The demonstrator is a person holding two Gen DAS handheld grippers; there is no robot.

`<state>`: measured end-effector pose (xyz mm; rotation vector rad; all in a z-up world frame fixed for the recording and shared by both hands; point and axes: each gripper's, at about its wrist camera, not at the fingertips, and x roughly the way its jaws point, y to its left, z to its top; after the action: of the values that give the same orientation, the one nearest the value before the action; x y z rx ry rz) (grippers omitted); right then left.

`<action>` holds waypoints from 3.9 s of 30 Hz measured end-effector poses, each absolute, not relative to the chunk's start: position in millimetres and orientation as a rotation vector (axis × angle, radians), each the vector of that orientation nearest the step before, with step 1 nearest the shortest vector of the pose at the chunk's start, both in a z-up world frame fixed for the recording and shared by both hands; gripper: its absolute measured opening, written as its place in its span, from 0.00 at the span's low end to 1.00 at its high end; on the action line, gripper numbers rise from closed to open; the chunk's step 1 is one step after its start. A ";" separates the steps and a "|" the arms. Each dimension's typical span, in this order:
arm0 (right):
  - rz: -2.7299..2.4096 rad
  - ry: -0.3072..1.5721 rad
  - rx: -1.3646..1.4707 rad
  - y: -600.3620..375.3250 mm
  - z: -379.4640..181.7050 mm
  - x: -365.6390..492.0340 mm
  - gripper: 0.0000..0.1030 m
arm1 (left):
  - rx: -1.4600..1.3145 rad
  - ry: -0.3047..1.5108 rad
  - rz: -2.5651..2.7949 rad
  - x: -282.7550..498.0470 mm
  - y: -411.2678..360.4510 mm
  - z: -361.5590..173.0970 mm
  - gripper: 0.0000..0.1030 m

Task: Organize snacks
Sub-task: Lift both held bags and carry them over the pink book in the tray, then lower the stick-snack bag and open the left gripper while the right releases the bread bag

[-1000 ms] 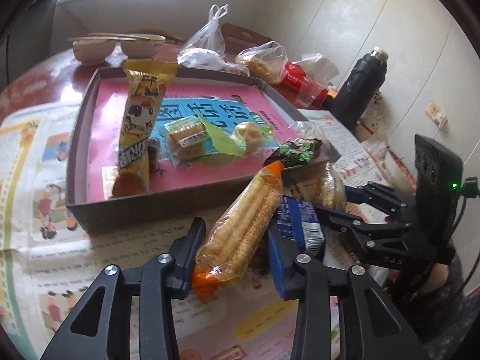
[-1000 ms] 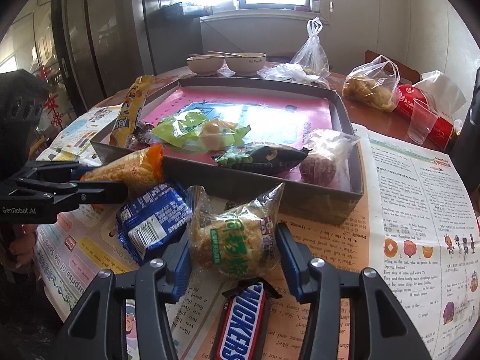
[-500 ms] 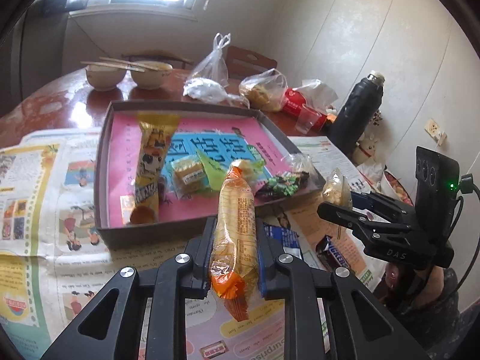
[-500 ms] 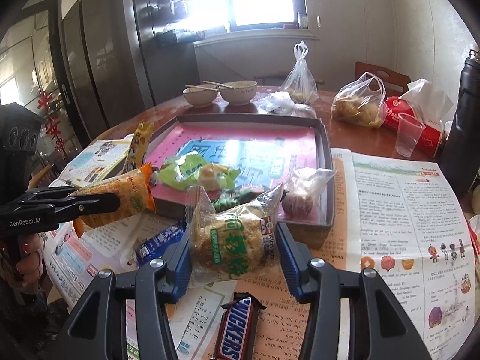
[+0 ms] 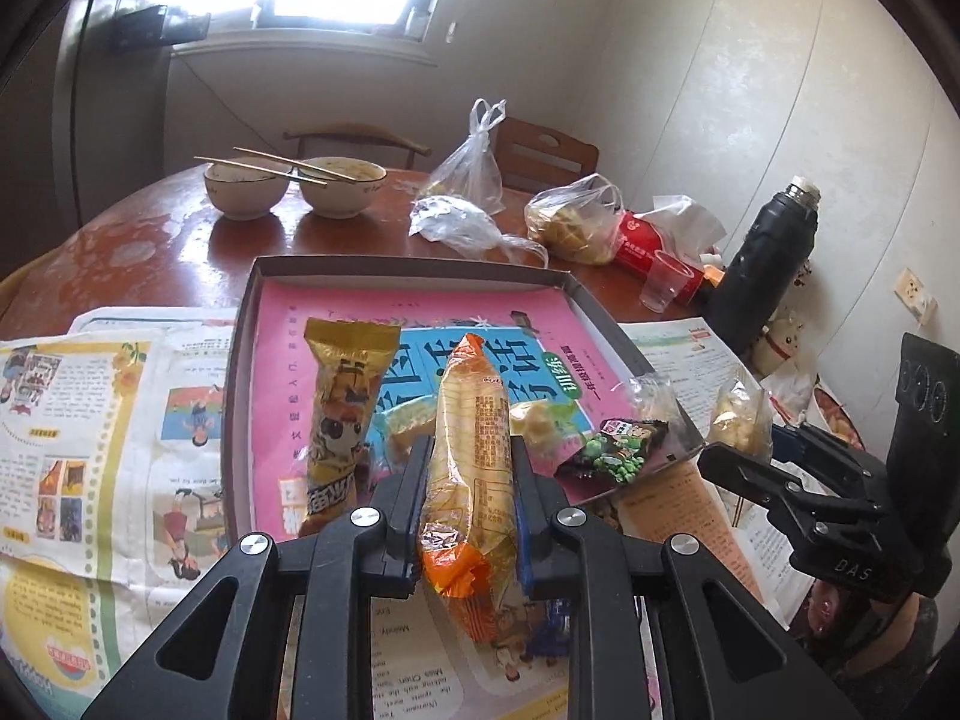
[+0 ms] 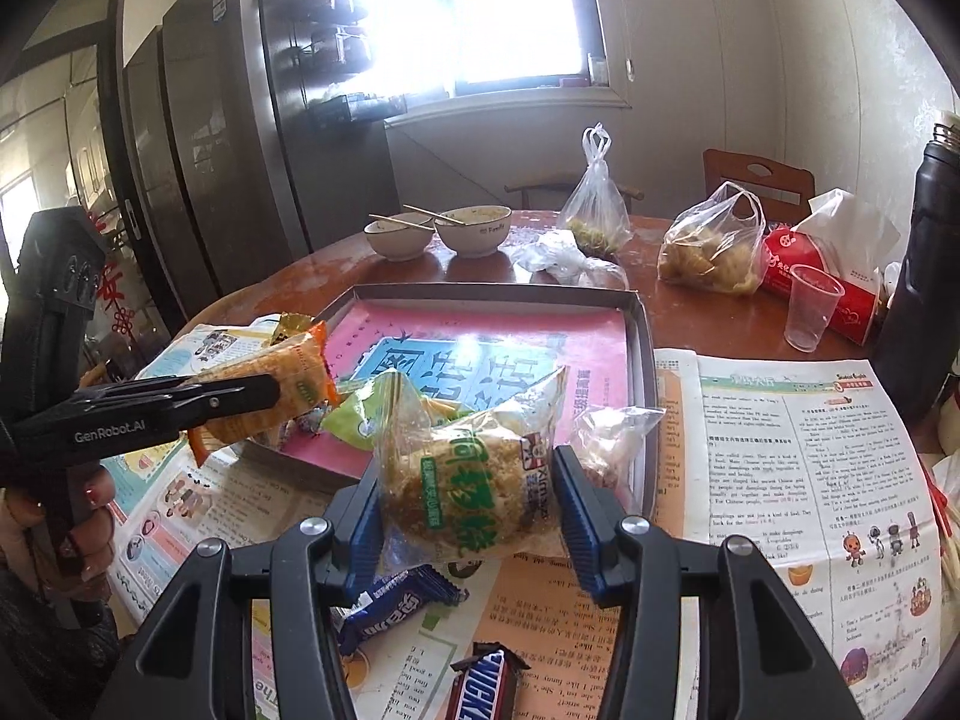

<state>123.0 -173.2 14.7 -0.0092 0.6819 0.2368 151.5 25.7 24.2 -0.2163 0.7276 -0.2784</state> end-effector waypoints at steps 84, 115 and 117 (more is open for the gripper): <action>0.201 0.775 0.003 -161.1 -19.4 198.9 0.65 | -0.139 0.780 -0.266 195.8 -0.3 -5.2 0.25; 0.191 0.709 0.034 -170.2 4.4 177.6 0.71 | -0.136 0.717 -0.241 170.0 8.3 22.5 0.59; 0.190 0.702 0.034 -170.6 6.7 175.4 0.71 | -0.137 0.709 -0.243 167.1 8.1 24.9 0.63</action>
<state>175.4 -170.6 6.7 0.0341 0.7021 0.1897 167.1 8.1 24.9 -0.1374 0.7091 -0.2428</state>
